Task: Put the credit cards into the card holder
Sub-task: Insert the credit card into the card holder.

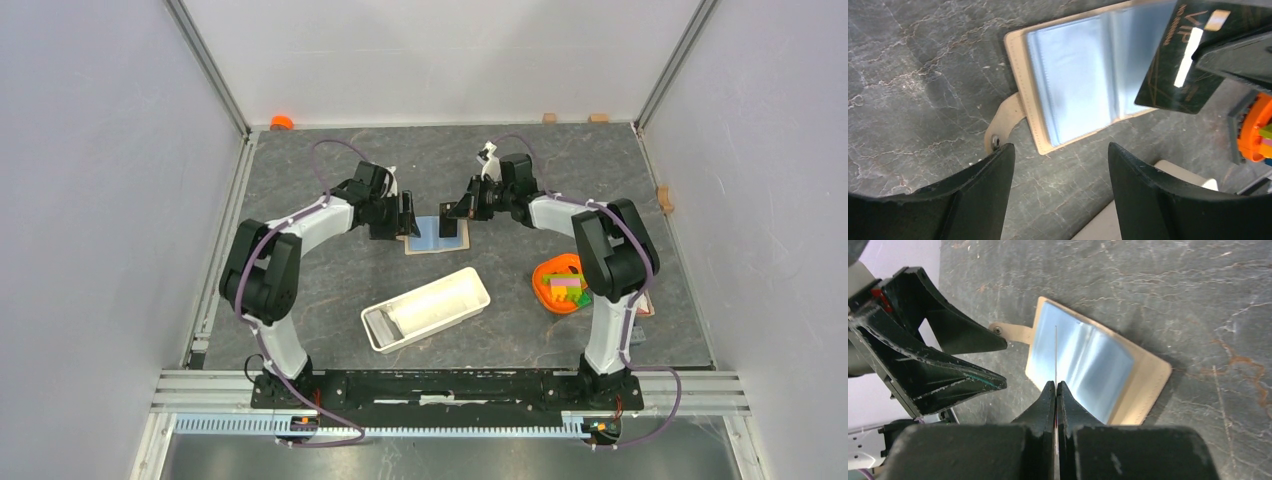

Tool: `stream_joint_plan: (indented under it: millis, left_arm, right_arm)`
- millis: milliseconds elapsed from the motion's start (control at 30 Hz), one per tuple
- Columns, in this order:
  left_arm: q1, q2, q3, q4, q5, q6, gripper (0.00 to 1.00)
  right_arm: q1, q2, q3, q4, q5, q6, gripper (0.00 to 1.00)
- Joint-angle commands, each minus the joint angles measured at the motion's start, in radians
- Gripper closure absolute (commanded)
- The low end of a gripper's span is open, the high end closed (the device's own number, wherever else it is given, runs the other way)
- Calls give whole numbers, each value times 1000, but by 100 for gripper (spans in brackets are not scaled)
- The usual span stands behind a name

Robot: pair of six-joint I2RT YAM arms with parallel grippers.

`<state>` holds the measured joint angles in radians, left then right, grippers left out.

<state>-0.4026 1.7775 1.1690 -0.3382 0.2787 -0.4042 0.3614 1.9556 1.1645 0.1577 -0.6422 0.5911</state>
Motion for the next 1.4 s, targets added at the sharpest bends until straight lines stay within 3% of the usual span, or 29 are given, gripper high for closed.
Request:
stream_joint_plan:
  millis: [0,233,767,1033,1367]
  left_arm:
    - [-1,54,65,-41,-39,15,26]
    - [-2,105,85,-66,-42,30,39]
    - [1,150,100,-90,-66,45,50]
    - [0,164,101,-90,-52,42,62]
    - [0,174,103,-93,-44,40,70]
  right_arm:
    - [-7,54,70,-17,5,23,100]
    - [-8,100,75,24,-30,76,100]
    - [-1,150,51,82,-52,141,100]
    - [20,170,40,79,-53,152,100]
    - [24,132,-97,294,-23,337,100]
